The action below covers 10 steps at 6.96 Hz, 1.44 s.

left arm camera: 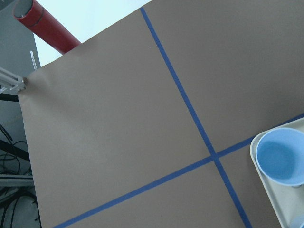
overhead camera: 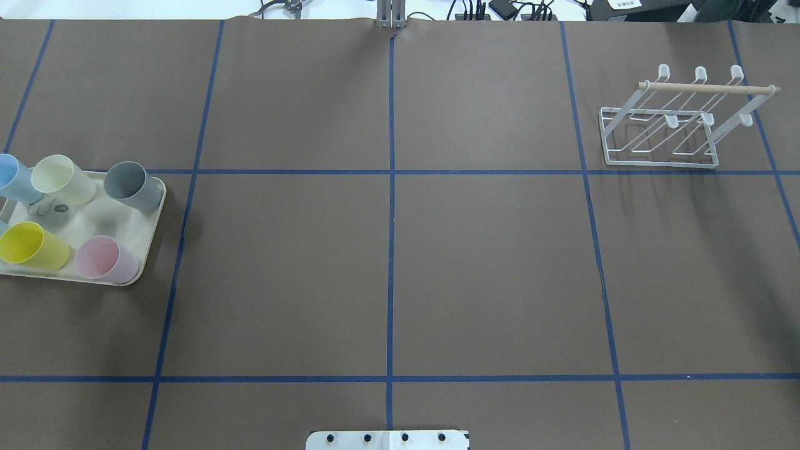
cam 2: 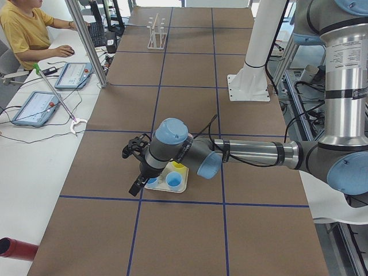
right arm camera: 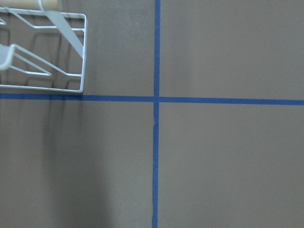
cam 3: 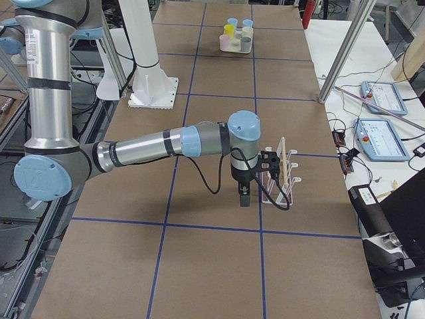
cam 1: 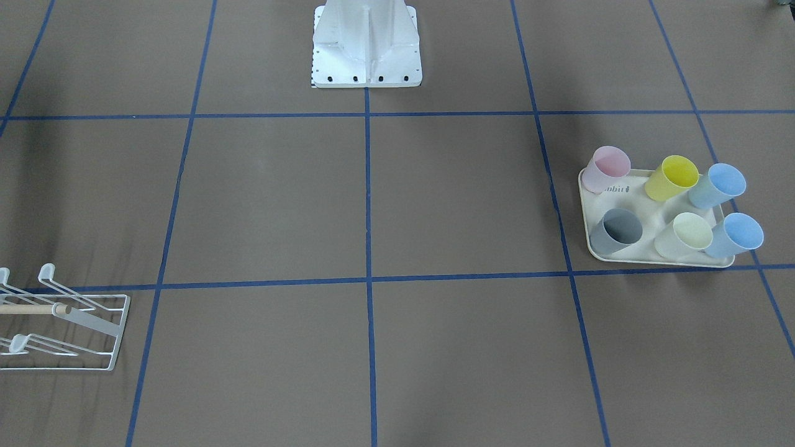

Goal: Transfer IKEA cup to right arm and place on rack

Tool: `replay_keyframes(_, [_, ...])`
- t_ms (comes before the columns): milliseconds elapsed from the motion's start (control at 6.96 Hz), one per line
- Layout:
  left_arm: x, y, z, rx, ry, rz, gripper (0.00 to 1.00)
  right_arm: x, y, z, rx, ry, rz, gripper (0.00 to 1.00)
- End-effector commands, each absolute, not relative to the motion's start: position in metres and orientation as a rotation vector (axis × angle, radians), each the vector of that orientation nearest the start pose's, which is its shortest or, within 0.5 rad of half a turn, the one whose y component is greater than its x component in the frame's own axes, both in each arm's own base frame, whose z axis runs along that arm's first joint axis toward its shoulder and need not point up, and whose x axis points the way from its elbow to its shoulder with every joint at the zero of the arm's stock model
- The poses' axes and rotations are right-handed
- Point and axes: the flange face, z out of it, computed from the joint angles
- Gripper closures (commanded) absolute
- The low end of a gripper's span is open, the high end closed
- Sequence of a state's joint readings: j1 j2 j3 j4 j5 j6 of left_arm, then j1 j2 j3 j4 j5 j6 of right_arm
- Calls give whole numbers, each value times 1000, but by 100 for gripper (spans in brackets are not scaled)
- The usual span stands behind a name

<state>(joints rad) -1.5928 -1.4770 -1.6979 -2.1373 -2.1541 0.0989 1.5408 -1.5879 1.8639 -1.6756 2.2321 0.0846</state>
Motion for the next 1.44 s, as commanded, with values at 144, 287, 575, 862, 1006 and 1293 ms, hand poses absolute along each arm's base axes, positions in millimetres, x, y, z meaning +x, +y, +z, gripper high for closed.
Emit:
replay_keyframes(144, [-89, -477, 586, 913, 498, 321, 0, 55, -501, 513, 178, -682, -23, 0])
replay_keyframes(287, [-87, -478, 598, 926, 497, 330, 0, 51, -504, 479, 242, -682, -56, 0])
replay_keyframes(575, [-84, -476, 596, 926, 529, 332, 0, 23, -502, 415, 362, -700, -159, 0])
replay_keyframes(862, [-83, -475, 587, 963, 582, 249, 0, 16, -498, 431, 379, -746, -192, 0])
replay_keyframes(1006, [-60, -486, 583, 948, 619, 247, 0, 15, -486, 457, 441, -772, -220, 0])
replay_keyframes(1293, [-34, -500, 586, 927, 648, 285, 0, -1, -479, 467, 482, -859, -165, 0])
